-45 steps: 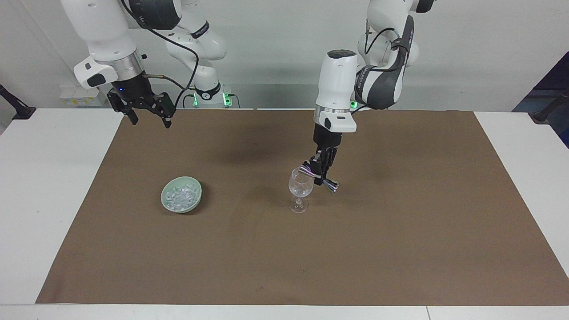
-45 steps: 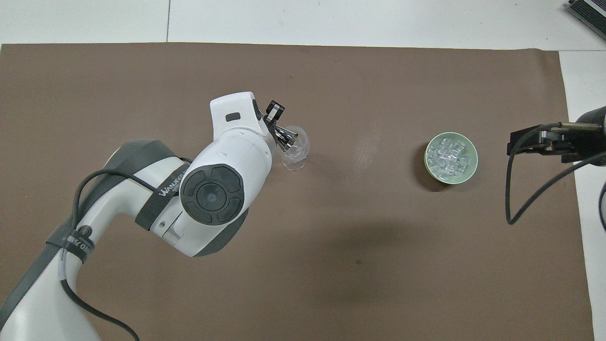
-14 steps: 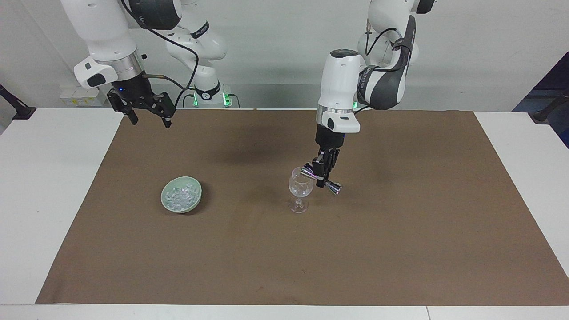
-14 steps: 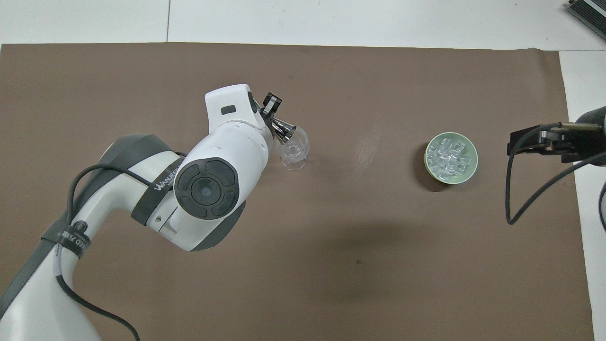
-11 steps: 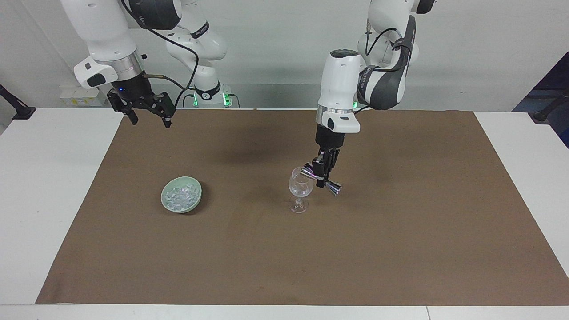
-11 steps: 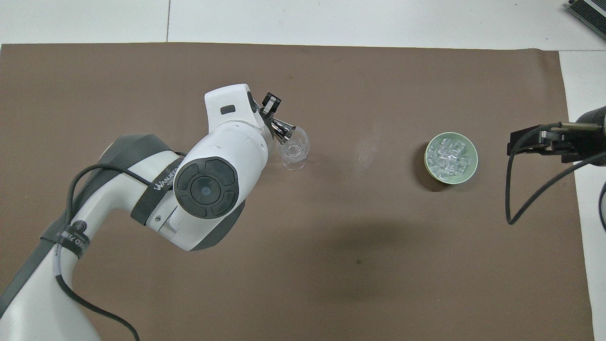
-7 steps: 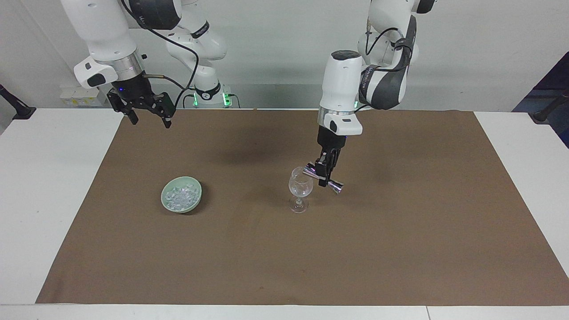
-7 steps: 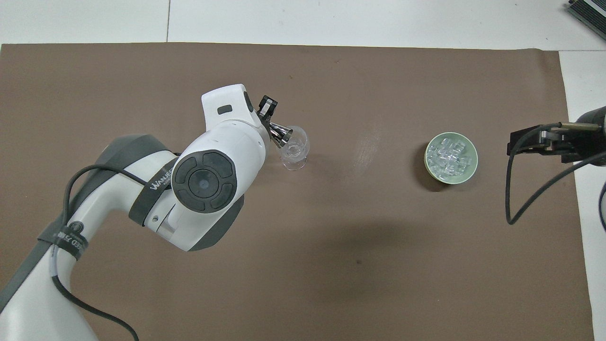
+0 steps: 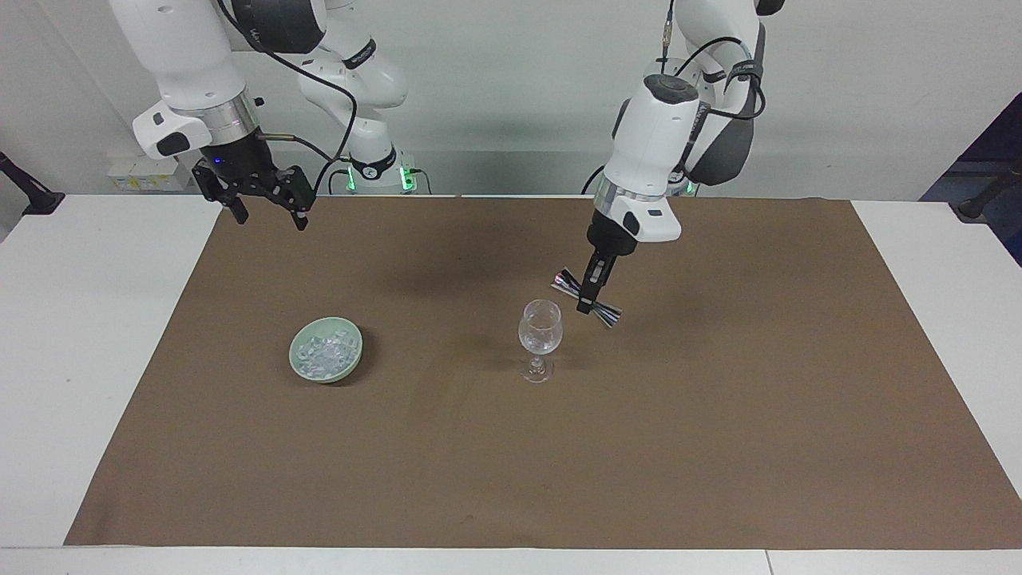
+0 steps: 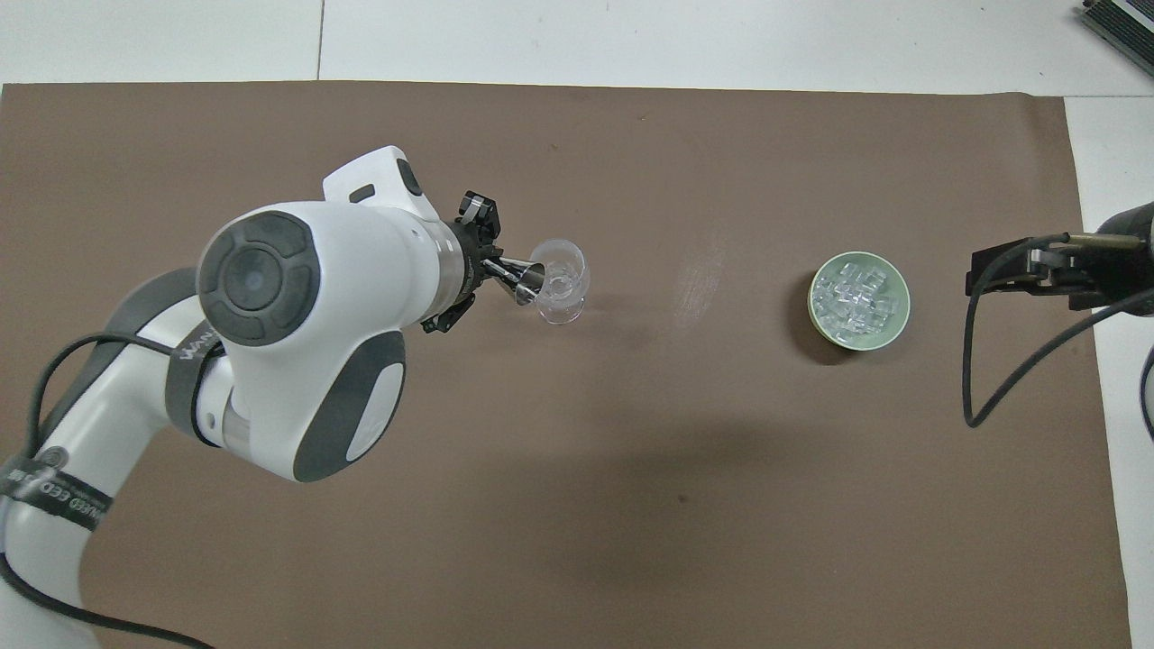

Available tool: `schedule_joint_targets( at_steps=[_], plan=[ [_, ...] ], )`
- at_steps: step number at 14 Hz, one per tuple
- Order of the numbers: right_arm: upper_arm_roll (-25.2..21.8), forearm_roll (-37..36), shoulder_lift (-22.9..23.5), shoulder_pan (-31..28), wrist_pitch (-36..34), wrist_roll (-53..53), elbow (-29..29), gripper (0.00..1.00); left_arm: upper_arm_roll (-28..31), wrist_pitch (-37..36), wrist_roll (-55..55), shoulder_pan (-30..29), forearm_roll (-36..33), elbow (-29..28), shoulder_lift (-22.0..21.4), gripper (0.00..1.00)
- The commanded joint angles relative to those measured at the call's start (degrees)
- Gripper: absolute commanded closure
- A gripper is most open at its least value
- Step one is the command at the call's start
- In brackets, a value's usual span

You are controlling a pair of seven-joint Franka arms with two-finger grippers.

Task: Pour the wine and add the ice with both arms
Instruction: 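Carry the small metal bottle away from the glass and lower it with the left gripper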

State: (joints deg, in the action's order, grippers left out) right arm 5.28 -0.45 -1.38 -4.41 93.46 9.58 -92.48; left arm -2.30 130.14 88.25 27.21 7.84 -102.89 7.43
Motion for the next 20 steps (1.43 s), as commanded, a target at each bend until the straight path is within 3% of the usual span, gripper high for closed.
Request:
schedule_joint_targets(
  at_steps=[1,5,13,20],
  plan=[
    [0.5,0.4,-1.1,-1.2,0.7,-1.5,-1.3,0.0,-0.2,-5.1,-4.7,-3.3,7.2,-0.1,-1.5,1.0],
    [0.5,0.4,-1.1,-1.2,0.7,-1.5,-1.3,0.0,0.0,-13.2,-11.6,-11.1,22.8,-0.5,-2.4,1.0],
    [0.5,0.4,-1.1,-1.2,0.7,-1.5,-1.3,0.0,0.0,-21.1,-14.7,-27.1,42.2,-5.3,-1.5,1.0],
    [0.5,0.4,-1.1,-1.2,0.7,-1.5,-1.3,0.0,0.1,-21.4,-16.4,-36.4,50.8,-11.5,-0.6,1.0]
  ],
)
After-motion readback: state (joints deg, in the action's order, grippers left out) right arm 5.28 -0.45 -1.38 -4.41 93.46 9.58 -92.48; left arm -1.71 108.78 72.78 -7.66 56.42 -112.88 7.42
